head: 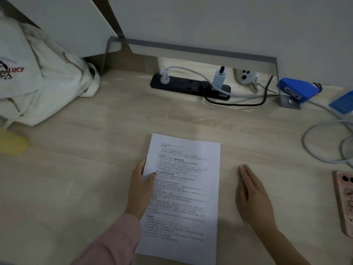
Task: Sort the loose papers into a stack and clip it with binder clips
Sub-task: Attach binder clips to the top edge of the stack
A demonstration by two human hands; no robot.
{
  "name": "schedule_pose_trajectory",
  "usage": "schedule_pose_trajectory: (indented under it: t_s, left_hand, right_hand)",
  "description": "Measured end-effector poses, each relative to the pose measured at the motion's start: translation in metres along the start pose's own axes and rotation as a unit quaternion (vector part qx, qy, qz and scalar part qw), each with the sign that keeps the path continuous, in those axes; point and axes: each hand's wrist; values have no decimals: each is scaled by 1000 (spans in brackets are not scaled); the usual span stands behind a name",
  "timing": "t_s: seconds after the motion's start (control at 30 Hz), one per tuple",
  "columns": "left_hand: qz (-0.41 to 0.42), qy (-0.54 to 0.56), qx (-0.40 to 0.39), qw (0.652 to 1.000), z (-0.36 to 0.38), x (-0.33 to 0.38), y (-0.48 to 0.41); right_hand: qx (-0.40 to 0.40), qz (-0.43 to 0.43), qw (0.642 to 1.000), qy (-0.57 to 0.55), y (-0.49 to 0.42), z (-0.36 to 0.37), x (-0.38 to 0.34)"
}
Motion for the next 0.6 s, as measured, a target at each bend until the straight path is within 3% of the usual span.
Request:
schedule_pose_trajectory:
  t_s: [0.37,0.5,0.6]
  left_hand:
    - [11,-81,16,997,-2,-17,-7]
    - [17,-172,67,983,-17,-12,-4]
    - [75,-81,22,994,-27,5,1]
  right_hand:
    - [12,43,999,19,-4,-8,-27]
    - [38,174,973,-144,-8,-12,-70]
    - [-6,243,915,-322,-14,-10,-119]
Point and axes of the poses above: each hand's wrist, its own y-axis away from the middle knuckle, its own z-axis out of the palm, x = y × z, and after that the axes turned 12 degrees about -y, right-handed
